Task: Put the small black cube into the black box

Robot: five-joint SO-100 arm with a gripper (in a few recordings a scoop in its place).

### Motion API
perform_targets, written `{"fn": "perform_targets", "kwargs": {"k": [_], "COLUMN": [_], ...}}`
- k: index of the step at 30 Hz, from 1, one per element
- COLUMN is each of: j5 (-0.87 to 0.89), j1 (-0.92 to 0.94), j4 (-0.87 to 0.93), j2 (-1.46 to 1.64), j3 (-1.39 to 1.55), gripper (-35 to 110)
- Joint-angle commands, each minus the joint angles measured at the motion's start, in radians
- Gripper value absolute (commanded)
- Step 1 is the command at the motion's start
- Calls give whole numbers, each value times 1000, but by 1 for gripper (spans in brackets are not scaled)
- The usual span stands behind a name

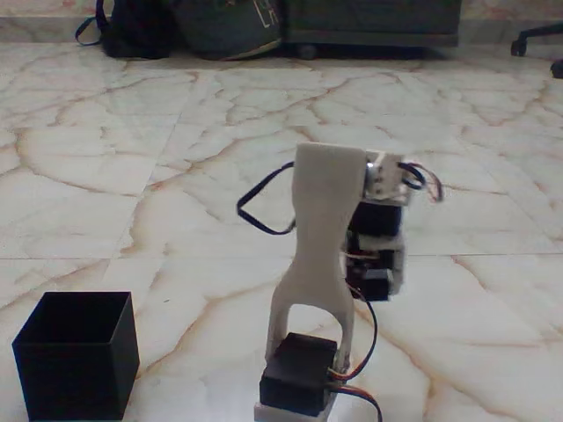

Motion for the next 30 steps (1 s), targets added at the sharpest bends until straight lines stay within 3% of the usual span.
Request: {"fn": "perform_targets", "kwargs": {"k": [1,20,30], "j5": [52,615,824], "j1": [-84,-828,-1114], "j4": [2,-9,-209], "j2": [103,299,236], "j3": [38,130,137], "gripper": [1,1,1]}}
